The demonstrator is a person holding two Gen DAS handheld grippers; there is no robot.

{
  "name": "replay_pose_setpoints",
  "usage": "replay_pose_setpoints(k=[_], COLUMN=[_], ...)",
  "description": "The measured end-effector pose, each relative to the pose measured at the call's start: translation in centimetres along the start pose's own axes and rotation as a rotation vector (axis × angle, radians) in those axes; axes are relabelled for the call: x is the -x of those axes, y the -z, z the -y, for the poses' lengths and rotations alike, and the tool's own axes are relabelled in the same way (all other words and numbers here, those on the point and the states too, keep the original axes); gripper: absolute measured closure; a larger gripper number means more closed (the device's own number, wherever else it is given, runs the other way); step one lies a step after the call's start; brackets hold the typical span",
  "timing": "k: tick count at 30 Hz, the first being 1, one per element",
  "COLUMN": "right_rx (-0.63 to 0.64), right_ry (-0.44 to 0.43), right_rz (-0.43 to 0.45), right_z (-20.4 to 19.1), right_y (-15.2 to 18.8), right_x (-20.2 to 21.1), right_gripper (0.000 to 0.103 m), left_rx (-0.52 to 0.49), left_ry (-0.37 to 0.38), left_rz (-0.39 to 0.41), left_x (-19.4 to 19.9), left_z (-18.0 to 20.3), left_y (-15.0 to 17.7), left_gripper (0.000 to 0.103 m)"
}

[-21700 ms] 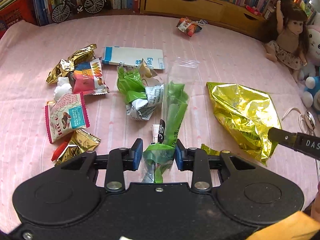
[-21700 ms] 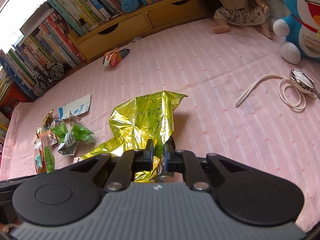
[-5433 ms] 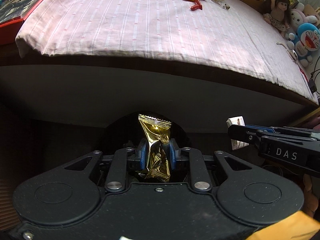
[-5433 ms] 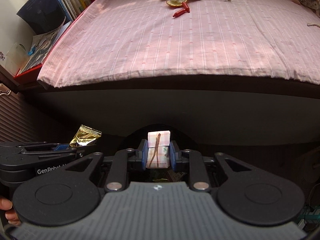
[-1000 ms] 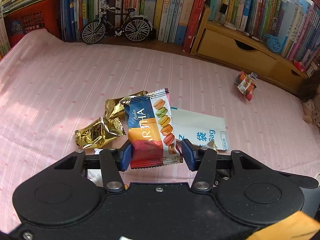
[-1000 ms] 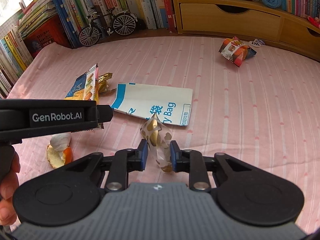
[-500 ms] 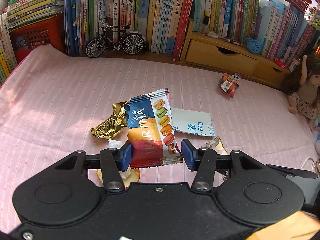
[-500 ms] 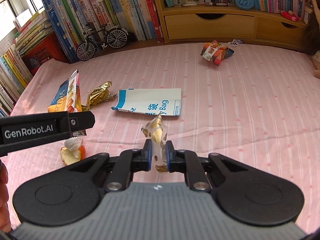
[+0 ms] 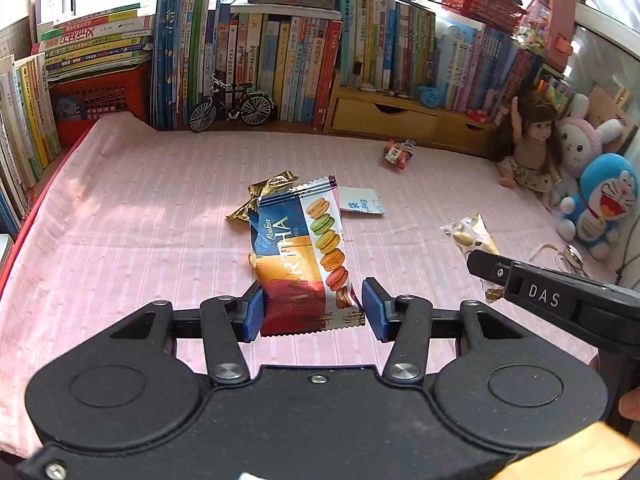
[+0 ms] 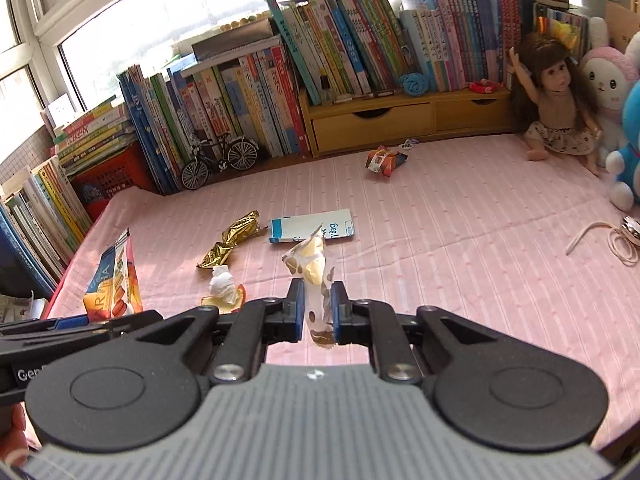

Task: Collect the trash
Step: 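Carry both held wrappers off the bed down to the trash bin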

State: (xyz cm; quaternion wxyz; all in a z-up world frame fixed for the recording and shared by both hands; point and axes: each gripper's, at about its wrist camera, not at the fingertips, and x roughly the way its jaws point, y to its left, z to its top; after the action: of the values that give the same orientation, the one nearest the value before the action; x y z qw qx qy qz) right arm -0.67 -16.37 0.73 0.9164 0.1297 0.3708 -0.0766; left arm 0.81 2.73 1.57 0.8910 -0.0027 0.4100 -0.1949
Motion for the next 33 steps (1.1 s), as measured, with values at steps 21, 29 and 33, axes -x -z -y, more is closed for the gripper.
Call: replay_pose_setpoints(k=[21, 29, 33], right_rx=[0.078, 0.02, 0.02], right_ry=[-0.088, -0.033, -0.003], right_rz=[-0.126, -0.189, -0.222], right_z=[-7.3, -8.9, -9.6], right_y=[17.1, 22.8, 24.9], right_x=[13.6, 15.2, 14.9], right_gripper=[0.085, 0.085, 0.085], left_rx=[0.047, 0.013, 0.01], left_ry=[-0.057, -0.016, -0.008], left_rz=[-0.128, -0.232, -0.276], left_x=[13.7, 14.0, 13.2], left_z=[-5.9, -8.6, -9.4], left_y=[18.2, 23.1, 25.1], left_gripper=[0.055, 0.055, 0.055])
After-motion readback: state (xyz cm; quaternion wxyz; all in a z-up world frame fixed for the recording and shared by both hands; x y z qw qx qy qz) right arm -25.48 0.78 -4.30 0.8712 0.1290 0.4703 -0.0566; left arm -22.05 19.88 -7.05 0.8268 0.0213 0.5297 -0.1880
